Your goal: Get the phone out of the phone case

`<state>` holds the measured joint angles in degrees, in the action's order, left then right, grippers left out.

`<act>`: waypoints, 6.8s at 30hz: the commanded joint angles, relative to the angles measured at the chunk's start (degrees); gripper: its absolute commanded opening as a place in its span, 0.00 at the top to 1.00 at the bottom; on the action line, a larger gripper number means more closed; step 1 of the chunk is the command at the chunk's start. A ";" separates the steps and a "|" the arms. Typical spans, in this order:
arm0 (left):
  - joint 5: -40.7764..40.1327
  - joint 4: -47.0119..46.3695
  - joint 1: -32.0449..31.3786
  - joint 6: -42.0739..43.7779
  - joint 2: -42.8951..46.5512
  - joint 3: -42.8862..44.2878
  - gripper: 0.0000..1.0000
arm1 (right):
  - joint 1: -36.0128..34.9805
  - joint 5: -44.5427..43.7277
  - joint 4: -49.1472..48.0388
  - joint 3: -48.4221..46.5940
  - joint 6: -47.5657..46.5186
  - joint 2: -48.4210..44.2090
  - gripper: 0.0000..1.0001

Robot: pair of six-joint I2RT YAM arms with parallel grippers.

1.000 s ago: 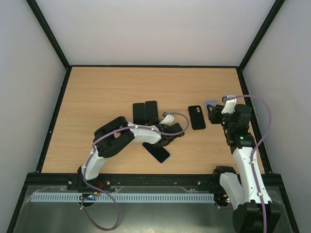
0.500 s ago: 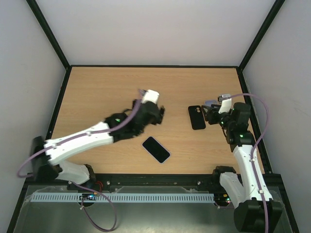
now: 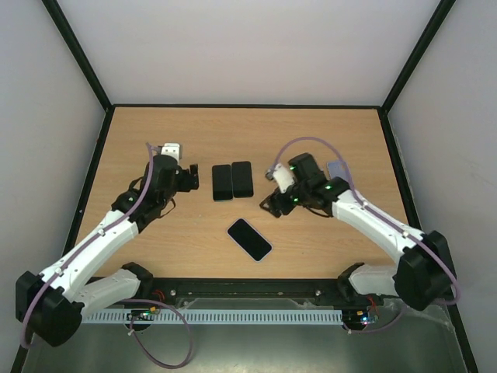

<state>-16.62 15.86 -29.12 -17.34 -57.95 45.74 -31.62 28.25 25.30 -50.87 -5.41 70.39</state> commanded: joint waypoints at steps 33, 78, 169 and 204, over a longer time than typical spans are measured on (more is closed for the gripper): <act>-6.22 -1.18 2.31 4.04 4.43 1.29 0.08 | -36.63 -42.70 3.46 -8.99 -0.89 29.43 0.03; -2.48 -1.88 2.49 4.42 4.74 1.04 0.08 | -12.54 -12.23 21.78 -15.21 -28.63 30.93 0.03; 12.91 -10.15 -27.92 -16.33 -21.91 18.14 0.31 | 2.65 5.94 -14.46 17.14 3.72 -25.45 0.98; 21.39 -13.57 -26.18 -17.44 -22.48 19.31 0.97 | 2.61 1.64 -15.94 17.80 2.43 -27.43 0.54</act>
<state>2.81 4.89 -56.29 -35.14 -84.07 66.37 -29.15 29.93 13.39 -32.49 -2.17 43.59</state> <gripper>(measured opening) 0.074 0.742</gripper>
